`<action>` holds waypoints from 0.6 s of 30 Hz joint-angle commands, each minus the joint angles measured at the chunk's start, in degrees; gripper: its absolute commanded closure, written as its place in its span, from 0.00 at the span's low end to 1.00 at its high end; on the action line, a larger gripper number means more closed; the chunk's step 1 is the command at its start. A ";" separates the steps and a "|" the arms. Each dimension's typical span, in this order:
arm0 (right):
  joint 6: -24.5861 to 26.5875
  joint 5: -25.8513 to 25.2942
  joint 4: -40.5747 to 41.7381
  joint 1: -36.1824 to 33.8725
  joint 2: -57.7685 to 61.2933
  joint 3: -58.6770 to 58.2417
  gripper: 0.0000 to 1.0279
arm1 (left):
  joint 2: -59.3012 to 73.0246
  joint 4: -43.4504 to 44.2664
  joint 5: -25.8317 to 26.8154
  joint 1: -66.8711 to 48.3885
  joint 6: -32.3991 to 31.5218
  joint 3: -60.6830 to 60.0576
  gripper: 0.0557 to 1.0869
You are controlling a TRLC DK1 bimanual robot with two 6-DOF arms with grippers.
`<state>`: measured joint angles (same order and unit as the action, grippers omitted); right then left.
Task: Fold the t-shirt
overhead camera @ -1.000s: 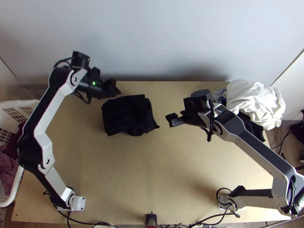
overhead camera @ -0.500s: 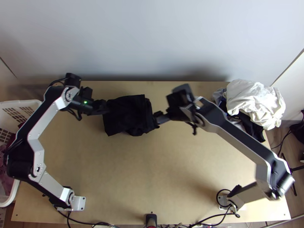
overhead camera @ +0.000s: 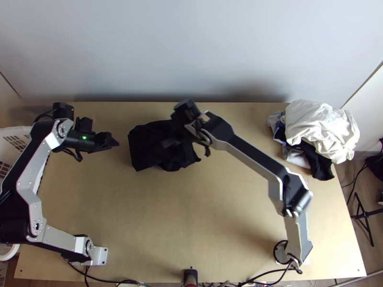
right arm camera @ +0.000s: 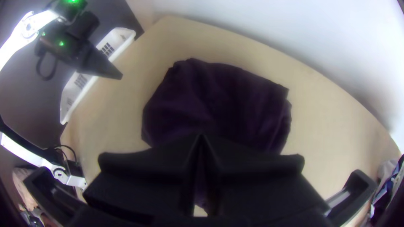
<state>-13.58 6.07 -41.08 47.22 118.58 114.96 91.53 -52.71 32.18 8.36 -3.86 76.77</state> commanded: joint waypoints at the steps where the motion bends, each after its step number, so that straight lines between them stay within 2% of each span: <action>1: 0.93 0.09 -0.32 3.14 8.94 10.38 0.97 | -1.70 0.06 0.51 3.15 0.96 -2.50 0.42; 7: 0.84 0.09 -1.11 5.95 12.72 11.43 0.97 | -2.49 -0.20 1.65 5.35 1.31 -3.12 0.41; 8: 1.02 0.09 -1.55 6.13 13.34 11.43 0.97 | -2.67 -0.20 1.74 5.70 1.48 -3.30 0.39; 18: 1.98 1.67 -8.40 2.26 19.05 10.73 0.97 | -4.78 -0.64 3.50 9.57 2.72 -5.67 0.38</action>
<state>-11.97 6.46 -45.93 51.66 133.67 125.58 88.29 -52.99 34.39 15.31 -1.83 72.55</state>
